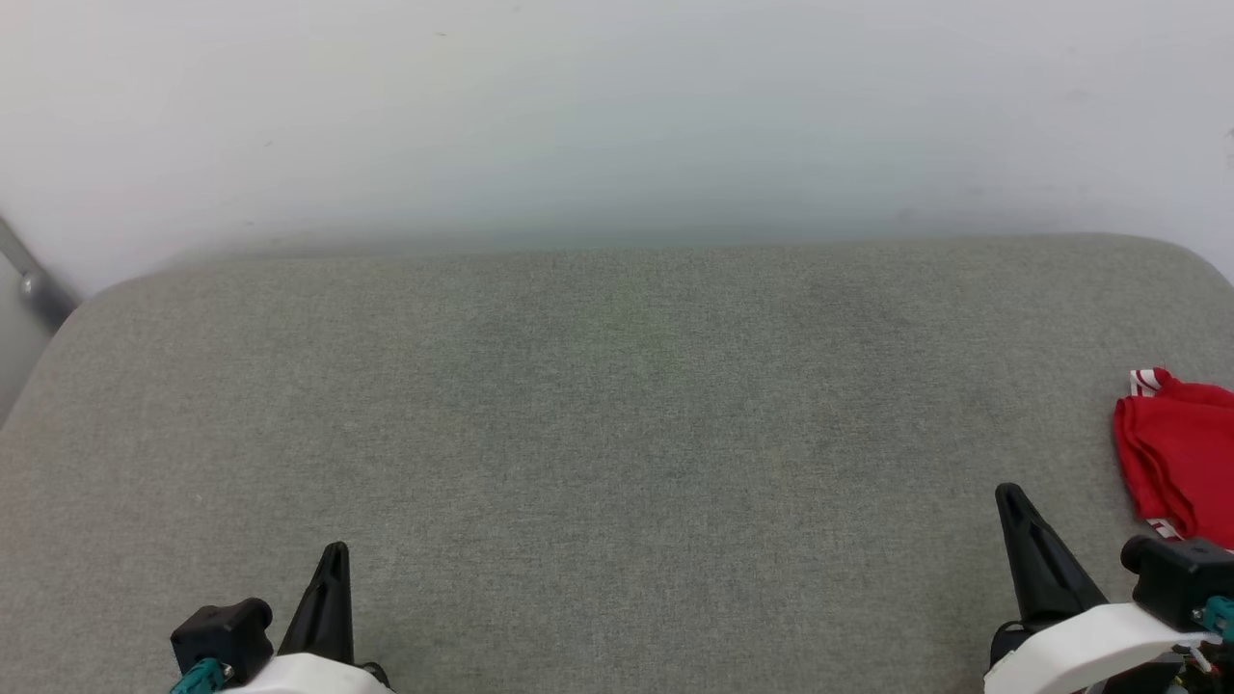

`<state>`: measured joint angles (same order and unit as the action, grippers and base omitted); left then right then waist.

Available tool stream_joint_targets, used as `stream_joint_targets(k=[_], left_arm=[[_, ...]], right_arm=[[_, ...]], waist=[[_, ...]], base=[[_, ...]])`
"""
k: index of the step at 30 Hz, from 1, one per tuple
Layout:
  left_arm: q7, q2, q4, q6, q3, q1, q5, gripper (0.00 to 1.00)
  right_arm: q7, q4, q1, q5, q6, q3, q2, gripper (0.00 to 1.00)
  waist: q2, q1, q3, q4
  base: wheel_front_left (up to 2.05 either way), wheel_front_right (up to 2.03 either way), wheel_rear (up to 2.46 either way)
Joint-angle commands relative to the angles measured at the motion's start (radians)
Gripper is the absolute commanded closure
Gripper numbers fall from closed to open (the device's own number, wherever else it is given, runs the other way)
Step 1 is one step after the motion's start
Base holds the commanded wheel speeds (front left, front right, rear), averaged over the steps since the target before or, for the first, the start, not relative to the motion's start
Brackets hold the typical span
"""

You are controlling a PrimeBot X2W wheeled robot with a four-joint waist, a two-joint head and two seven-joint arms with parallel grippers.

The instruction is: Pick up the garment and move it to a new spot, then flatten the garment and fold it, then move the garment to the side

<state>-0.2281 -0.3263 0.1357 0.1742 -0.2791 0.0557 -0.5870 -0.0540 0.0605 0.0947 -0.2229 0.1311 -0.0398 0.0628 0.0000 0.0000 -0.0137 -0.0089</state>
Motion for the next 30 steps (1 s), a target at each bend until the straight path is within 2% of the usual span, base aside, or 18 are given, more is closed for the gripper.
stream_joint_targets(k=[1,22,23,30], left_arm=[[0.006,0.000,-0.010,-0.010,0.017,-0.025,-0.028,1.00],[0.092,0.069,0.029,-0.092,0.113,-0.069,-0.309,1.00],[0.102,0.077,0.033,-0.103,0.125,-0.075,-0.343,1.00],[0.127,0.098,0.039,-0.125,0.152,-0.084,-0.420,1.00]], right_arm=[[-0.001,0.008,-0.023,-0.041,0.000,-0.003,0.002,1.00],[-0.011,-0.078,-0.076,-0.417,0.000,-0.015,0.005,1.00],[-0.013,-0.089,-0.083,-0.464,0.000,-0.017,0.005,1.00],[-0.015,-0.112,-0.097,-0.566,0.000,-0.021,0.005,1.00]], waist=[[0.0000,0.0000,0.000,0.000],[0.0000,0.0000,0.003,0.002],[0.0000,0.0000,0.003,0.002],[0.0000,0.0000,0.004,0.002]], base=[[0.00,0.00,0.00],[0.00,0.00,0.00],[0.00,0.00,0.00],[0.00,0.00,0.00]])
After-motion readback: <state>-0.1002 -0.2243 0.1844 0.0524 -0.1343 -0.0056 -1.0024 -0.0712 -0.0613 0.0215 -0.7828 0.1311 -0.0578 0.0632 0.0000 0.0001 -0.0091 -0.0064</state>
